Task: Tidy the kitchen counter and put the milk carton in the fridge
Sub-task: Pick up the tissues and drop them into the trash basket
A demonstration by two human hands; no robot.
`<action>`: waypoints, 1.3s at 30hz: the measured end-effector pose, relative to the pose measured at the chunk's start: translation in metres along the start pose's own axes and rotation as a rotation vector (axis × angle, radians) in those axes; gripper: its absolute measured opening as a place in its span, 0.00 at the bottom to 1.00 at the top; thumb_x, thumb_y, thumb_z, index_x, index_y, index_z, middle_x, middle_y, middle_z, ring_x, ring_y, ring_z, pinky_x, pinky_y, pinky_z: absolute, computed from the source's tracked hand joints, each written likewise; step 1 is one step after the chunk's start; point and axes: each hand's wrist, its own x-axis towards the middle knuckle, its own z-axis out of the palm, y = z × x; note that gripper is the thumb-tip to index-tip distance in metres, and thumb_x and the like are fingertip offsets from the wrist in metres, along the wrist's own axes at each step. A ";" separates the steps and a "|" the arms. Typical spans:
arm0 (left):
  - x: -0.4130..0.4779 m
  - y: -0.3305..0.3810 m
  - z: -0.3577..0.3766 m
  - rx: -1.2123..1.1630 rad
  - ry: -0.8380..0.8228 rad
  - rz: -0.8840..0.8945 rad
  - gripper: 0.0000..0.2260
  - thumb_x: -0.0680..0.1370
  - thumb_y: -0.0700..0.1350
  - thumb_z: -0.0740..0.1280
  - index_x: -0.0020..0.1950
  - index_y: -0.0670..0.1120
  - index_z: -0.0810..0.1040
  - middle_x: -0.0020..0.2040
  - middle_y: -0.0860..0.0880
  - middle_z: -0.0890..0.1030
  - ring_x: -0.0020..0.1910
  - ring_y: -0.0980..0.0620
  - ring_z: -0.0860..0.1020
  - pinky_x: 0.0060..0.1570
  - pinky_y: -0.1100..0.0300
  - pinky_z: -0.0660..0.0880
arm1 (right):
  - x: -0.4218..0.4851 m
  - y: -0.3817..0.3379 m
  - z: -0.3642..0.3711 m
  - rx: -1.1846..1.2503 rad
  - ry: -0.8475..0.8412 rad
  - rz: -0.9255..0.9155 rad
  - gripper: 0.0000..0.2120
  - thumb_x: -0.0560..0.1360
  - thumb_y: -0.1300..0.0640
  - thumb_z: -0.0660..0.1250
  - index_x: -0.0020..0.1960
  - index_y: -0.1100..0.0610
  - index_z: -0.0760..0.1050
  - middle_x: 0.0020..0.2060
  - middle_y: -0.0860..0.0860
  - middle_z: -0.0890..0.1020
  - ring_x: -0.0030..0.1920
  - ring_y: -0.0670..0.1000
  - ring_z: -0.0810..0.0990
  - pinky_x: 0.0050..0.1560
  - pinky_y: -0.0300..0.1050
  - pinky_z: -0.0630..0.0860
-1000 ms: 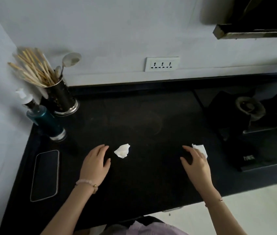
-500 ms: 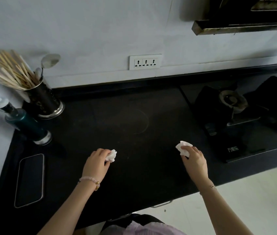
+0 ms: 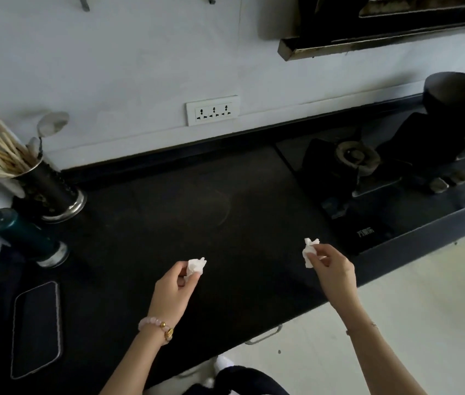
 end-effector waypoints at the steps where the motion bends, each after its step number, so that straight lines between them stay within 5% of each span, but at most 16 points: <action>1: -0.003 0.004 0.004 -0.012 -0.034 0.016 0.10 0.76 0.49 0.64 0.54 0.47 0.76 0.46 0.49 0.81 0.46 0.54 0.80 0.41 0.66 0.74 | -0.009 0.004 -0.006 0.027 0.014 0.026 0.07 0.75 0.53 0.68 0.52 0.52 0.79 0.43 0.50 0.82 0.44 0.49 0.79 0.40 0.40 0.72; 8: -0.038 0.018 0.034 -0.002 -0.370 0.140 0.06 0.76 0.49 0.64 0.50 0.49 0.77 0.43 0.49 0.82 0.44 0.53 0.80 0.39 0.65 0.74 | -0.125 0.049 -0.038 0.206 0.269 0.181 0.03 0.74 0.61 0.68 0.43 0.54 0.78 0.35 0.48 0.82 0.31 0.36 0.78 0.32 0.26 0.71; 14: -0.081 0.000 0.069 0.126 -0.568 0.159 0.07 0.76 0.52 0.64 0.47 0.50 0.78 0.41 0.48 0.82 0.42 0.50 0.80 0.45 0.53 0.76 | -0.245 0.119 -0.040 0.255 0.399 0.500 0.03 0.73 0.54 0.70 0.46 0.52 0.81 0.37 0.49 0.85 0.40 0.49 0.82 0.43 0.46 0.75; 19: -0.107 0.016 0.101 0.172 -0.724 0.216 0.06 0.77 0.51 0.63 0.40 0.58 0.73 0.40 0.51 0.81 0.43 0.54 0.78 0.38 0.64 0.72 | -0.312 0.147 -0.055 0.316 0.559 0.599 0.02 0.74 0.54 0.69 0.43 0.51 0.80 0.35 0.51 0.84 0.38 0.48 0.82 0.44 0.43 0.76; 27: -0.126 0.072 0.202 0.290 -0.888 0.369 0.07 0.77 0.52 0.62 0.44 0.50 0.75 0.41 0.49 0.82 0.42 0.52 0.79 0.37 0.62 0.72 | -0.333 0.197 -0.111 0.352 0.754 0.676 0.08 0.73 0.48 0.68 0.49 0.49 0.80 0.40 0.46 0.85 0.44 0.45 0.82 0.49 0.44 0.78; 31: -0.143 0.111 0.282 0.343 -0.975 0.408 0.06 0.77 0.50 0.64 0.48 0.49 0.77 0.41 0.47 0.82 0.43 0.50 0.80 0.37 0.64 0.71 | -0.329 0.236 -0.155 0.437 0.842 0.714 0.02 0.73 0.50 0.70 0.44 0.44 0.78 0.40 0.46 0.85 0.44 0.47 0.83 0.49 0.45 0.78; 39: -0.188 0.206 0.436 0.366 -1.048 0.526 0.02 0.76 0.48 0.65 0.45 0.51 0.76 0.40 0.47 0.82 0.43 0.49 0.81 0.35 0.65 0.71 | -0.314 0.317 -0.298 0.434 0.942 0.740 0.06 0.72 0.53 0.71 0.42 0.42 0.77 0.39 0.47 0.84 0.42 0.50 0.82 0.46 0.46 0.78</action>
